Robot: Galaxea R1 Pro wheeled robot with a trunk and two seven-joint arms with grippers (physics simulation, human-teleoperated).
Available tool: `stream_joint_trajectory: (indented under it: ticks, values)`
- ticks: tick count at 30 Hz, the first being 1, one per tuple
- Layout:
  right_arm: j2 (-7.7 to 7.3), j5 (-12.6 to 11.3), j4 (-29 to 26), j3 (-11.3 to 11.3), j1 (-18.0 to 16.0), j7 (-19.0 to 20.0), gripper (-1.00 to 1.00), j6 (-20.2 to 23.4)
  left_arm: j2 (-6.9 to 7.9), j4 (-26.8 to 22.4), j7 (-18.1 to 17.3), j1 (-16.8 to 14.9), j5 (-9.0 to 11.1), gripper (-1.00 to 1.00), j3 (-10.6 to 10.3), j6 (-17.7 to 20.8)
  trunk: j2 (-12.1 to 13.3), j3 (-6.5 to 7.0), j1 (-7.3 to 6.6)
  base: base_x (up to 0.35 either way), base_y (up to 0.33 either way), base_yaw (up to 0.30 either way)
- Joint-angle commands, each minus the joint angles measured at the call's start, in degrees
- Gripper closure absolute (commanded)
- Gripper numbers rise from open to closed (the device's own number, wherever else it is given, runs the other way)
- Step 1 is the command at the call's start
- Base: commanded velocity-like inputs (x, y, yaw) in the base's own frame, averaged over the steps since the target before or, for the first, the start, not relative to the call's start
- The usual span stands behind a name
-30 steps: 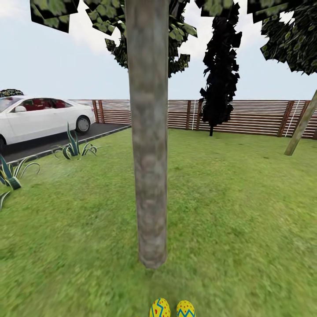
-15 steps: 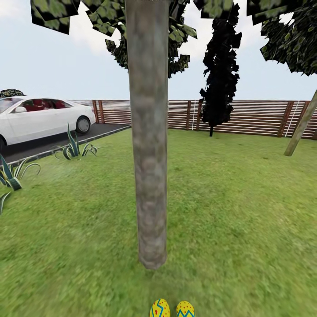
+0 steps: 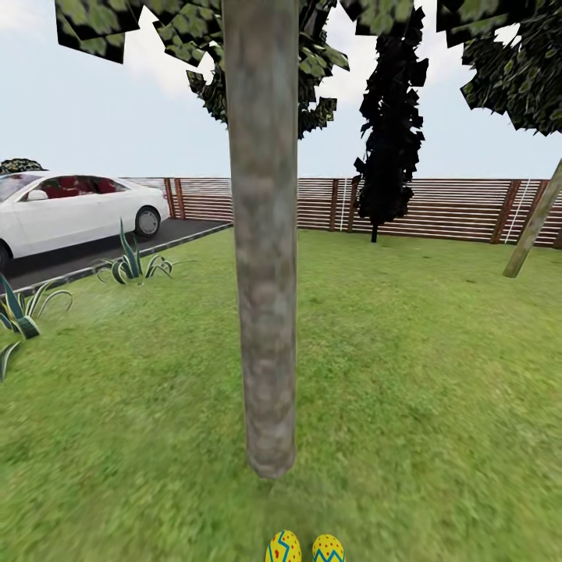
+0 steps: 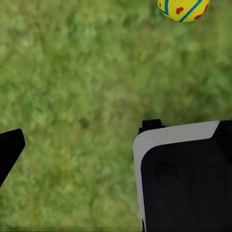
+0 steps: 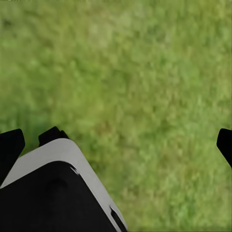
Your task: Take the three Easter eggs out of the wicker basket on the lawn in the garden, then place them on the lawn next to a single tree (choose any tree) so that all three eggs are next to the same tree and none are left in the basket.
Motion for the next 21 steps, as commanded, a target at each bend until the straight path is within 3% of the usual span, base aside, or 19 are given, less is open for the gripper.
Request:
stream_joint_trajectory:
  ticks: [1, 18, 21]
  values:
    - [0.01, -0.2, 0.2, -0.1, -0.1, 0.1, -1.00, -0.5, 0.07, -0.2, 0.4, 0.0, 0.3, -1.00, -0.5, -0.1, 0.4, 0.10, -0.21, 0.000, 0.000, 0.000]
    - [0.01, -0.3, 0.2, -0.1, -0.1, 0.1, -1.00, -0.5, 0.04, -0.2, 0.4, 0.1, 0.3, -1.00, -0.5, -0.1, 7.2, 3.16, -3.95, 0.000, 0.000, 0.000]
    - [0.01, -0.3, 0.2, -0.1, -0.1, 0.1, -1.00, -0.5, 0.04, -0.2, 0.3, 0.1, 0.2, -1.00, -0.5, -0.1, 7.2, 3.16, -3.95, 0.000, 0.000, 0.000]
